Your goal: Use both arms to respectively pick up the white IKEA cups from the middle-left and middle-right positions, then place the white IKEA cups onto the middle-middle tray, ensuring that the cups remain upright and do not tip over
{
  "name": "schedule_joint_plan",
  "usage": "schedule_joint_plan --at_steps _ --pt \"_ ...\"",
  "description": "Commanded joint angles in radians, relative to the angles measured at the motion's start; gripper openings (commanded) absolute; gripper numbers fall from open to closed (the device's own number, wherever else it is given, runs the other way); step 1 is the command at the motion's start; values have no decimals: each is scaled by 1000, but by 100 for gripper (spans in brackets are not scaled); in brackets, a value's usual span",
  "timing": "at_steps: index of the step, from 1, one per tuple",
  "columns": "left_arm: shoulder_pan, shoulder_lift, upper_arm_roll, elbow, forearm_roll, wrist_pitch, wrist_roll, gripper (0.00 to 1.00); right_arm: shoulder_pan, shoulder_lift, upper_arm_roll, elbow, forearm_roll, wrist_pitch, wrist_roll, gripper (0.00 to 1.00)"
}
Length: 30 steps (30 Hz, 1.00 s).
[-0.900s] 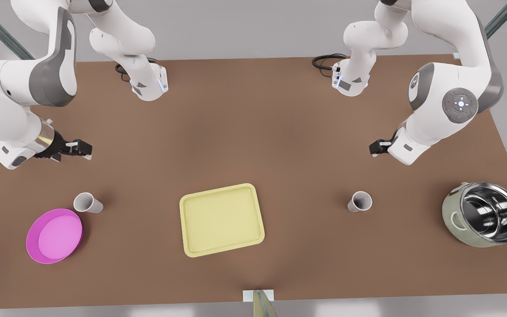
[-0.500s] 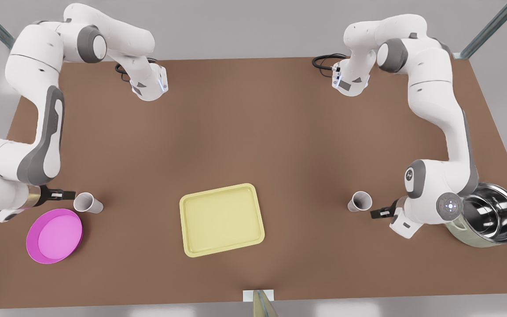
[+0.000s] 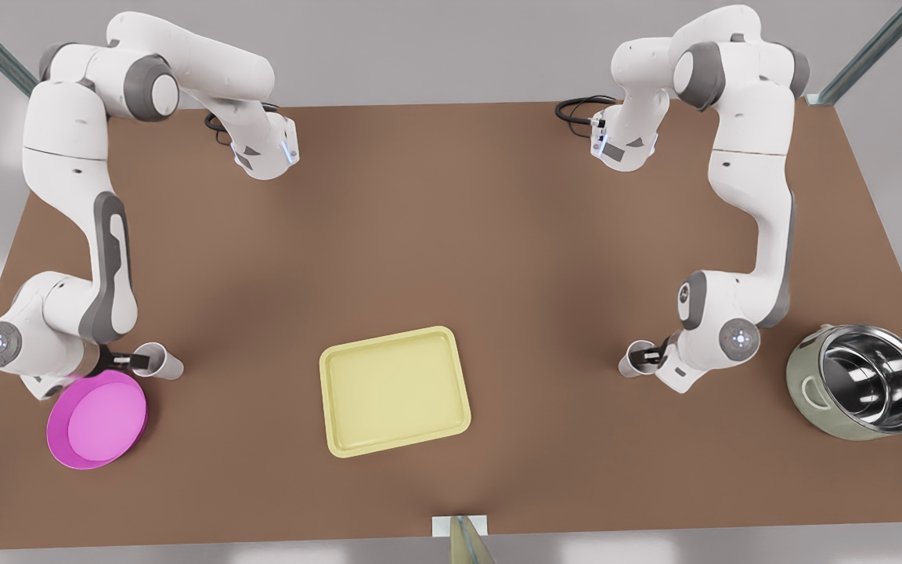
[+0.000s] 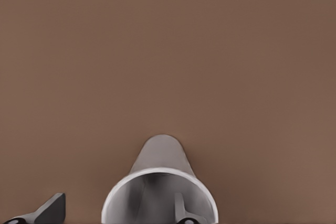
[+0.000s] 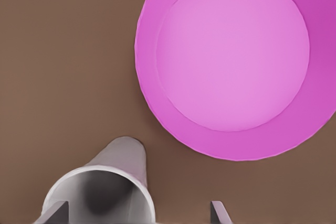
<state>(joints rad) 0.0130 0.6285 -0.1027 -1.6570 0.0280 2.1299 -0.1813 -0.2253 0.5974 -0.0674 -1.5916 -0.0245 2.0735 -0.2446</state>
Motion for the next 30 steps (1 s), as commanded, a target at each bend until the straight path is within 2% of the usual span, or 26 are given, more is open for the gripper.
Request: schedule_joint_plan --at_steps 1,5,6,11,12,13,15,16,18,20,21,22,23,25,29,30 --pt "2 10 0 -3 0 48 40 79 -9 -4 0 -25 6 79 -98 100" --pt "2 19 0 -3 -16 42 43 28 -9 9 -2 -44 5 79 -98 100" --pt "2 19 0 -3 -53 42 43 21 -11 21 -2 -44 5 82 -91 100" --pt "-5 17 -18 26 -65 -8 31 21 -11 70 0 -31 5 86 -88 99" --pt "-7 19 -31 74 -89 -59 10 21 -9 74 0 -30 5 86 -87 94" --pt "-7 19 -63 129 -92 -84 -76 21 -9 84 0 -30 5 85 -87 79" --pt "-63 28 -130 238 -85 -84 -256 21 -9 82 0 -30 1 77 -99 30" --pt "-142 56 -130 287 -82 -84 -380 21 -8 82 0 -30 0 77 -101 21" --pt "-243 77 -126 345 -77 -87 -535 21 -6 82 1 -30 1 76 -98 21" --pt "-361 258 -118 660 -72 -285 -750 21 -3 79 17 -28 12 73 -87 21" --pt "-478 284 -28 689 -74 -278 -854 21 -3 79 21 -28 12 73 -88 21" --pt "-547 310 5 732 -74 -262 -963 21 -3 76 32 -25 12 68 -91 21" --pt "-573 329 4 743 -74 -176 -1038 21 -3 64 50 -22 15 56 -94 21" --pt "-625 353 31 744 -74 -53 -1120 21 -2 58 116 59 17 -102 -93 21" --pt "-697 421 106 786 -76 -22 -1123 21 9 58 267 74 70 -144 -62 21" --pt "-699 421 104 786 -77 -22 -1123 21 43 58 273 74 84 -144 19 21"
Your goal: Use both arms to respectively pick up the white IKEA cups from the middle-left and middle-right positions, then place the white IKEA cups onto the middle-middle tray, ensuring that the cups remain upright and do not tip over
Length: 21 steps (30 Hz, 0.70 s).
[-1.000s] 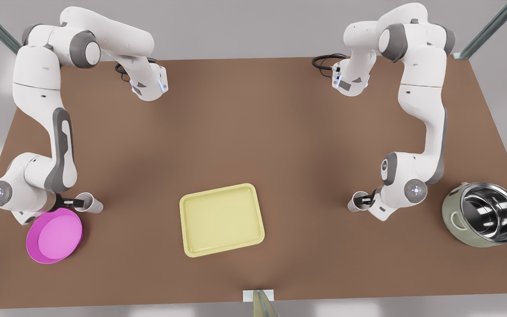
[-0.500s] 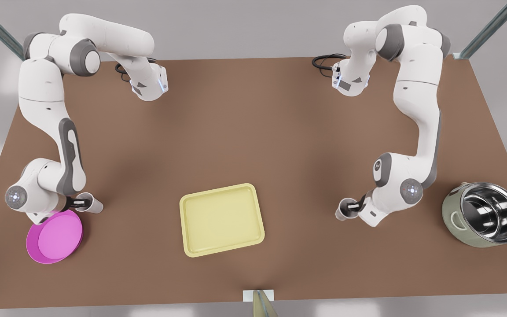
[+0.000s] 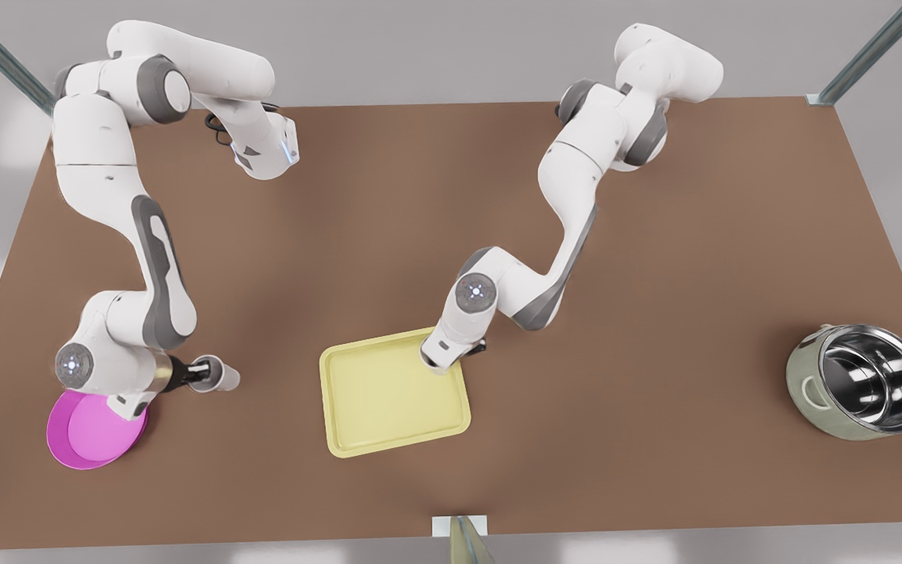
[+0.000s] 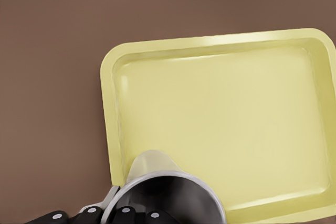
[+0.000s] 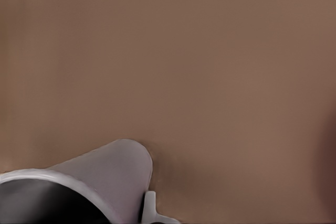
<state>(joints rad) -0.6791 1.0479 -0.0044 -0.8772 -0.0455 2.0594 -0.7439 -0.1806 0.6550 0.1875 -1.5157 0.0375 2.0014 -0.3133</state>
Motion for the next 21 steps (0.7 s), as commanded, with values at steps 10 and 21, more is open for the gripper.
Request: schedule_joint_plan --at_steps 10,21 --pt "-8 44 -5 3 -48 87 -581 24 348 156 10 264 13 -64 798 21" --pt "-5 29 -2 1 -48 28 -585 100 386 256 1 328 -10 -7 866 24"
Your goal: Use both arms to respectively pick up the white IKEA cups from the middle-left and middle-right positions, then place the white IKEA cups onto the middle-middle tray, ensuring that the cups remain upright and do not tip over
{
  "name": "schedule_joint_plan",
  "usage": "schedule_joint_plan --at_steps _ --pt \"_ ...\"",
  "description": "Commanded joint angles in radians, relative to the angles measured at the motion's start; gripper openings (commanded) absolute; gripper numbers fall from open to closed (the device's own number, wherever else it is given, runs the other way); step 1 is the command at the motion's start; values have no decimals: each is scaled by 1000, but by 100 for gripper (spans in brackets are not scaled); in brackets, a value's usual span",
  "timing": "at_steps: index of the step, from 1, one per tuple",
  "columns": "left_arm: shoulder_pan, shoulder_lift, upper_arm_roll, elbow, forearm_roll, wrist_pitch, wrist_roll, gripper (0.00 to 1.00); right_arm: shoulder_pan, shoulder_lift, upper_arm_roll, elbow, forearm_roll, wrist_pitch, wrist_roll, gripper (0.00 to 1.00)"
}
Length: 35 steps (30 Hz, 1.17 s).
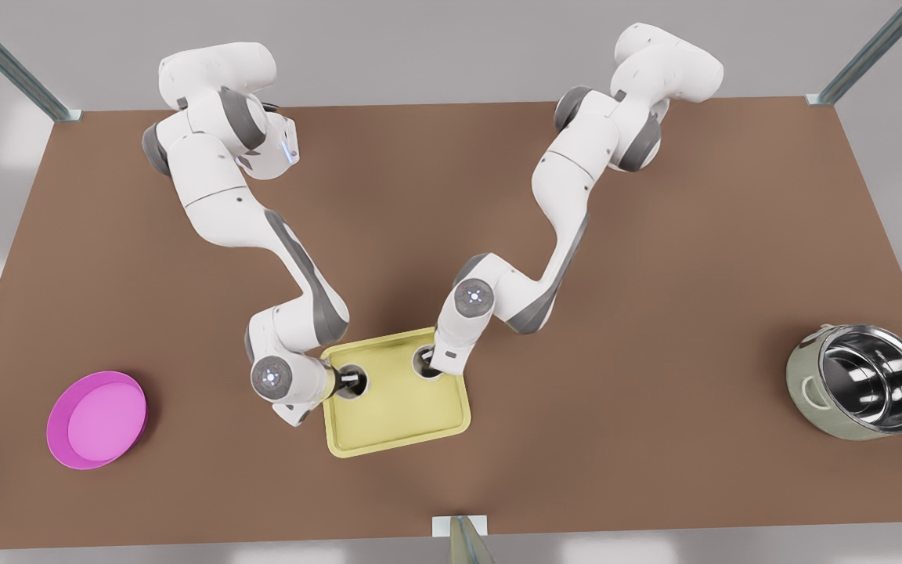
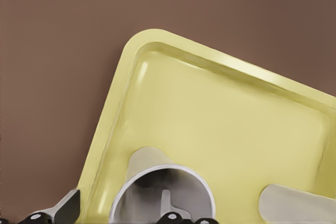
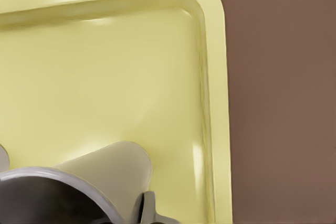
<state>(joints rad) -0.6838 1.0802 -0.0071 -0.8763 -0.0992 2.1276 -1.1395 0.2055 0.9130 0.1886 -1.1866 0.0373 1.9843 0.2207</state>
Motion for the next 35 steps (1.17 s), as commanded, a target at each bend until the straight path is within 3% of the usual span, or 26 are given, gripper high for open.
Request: schedule_joint_plan --at_steps 1,2,6,9,11,12,13,14,15,18,22,24,26,28,30,35 --pt "3 -20 1 0 6 -84 -189 100 0 1 0 1 -10 10 333 76" --pt "6 -49 1 0 4 -126 -187 100 0 1 0 -1 -10 14 332 100" --pt "93 -229 1 -1 6 -445 -90 100 -5 0 0 -5 -10 14 328 100" --pt "348 -374 1 -1 7 -856 589 100 -11 -6 2 -2 -8 14 319 100" --pt "466 -411 1 -7 38 -919 747 100 -29 -19 6 -4 -5 8 312 100" --pt "483 -479 -1 -84 62 -902 832 100 -41 -29 9 -11 -4 1 302 100" --pt "545 -684 -40 -395 65 -730 969 100 -48 -46 11 -13 -1 -33 283 100" --pt "641 -837 -172 -623 148 -562 974 100 -60 -86 11 -37 3 -64 256 100" --pt "639 -867 -172 -641 150 -558 974 100 -77 -132 12 -70 3 -100 214 100" --pt "619 -818 -175 -580 150 -592 934 100 -135 -210 12 -70 -7 -271 62 100" --pt "624 -795 -174 -552 115 -592 932 100 -259 -241 -46 -60 -251 -435 -170 100" --pt "624 -793 -174 -552 113 -591 934 100 -262 -284 -61 -31 -241 -436 -221 100" --pt "625 -786 -174 -552 115 -589 934 100 -261 -434 -61 -51 -235 -435 -222 100" --pt "627 -784 -174 -552 118 -589 934 100 -258 -689 -64 -229 -185 -436 -225 100" --pt "627 -784 -174 -552 118 -589 934 100 -258 -841 -67 -360 -134 -438 -216 100" --pt "627 -773 -174 -552 119 -587 934 100 -258 -865 -77 -386 -99 -453 -216 100"
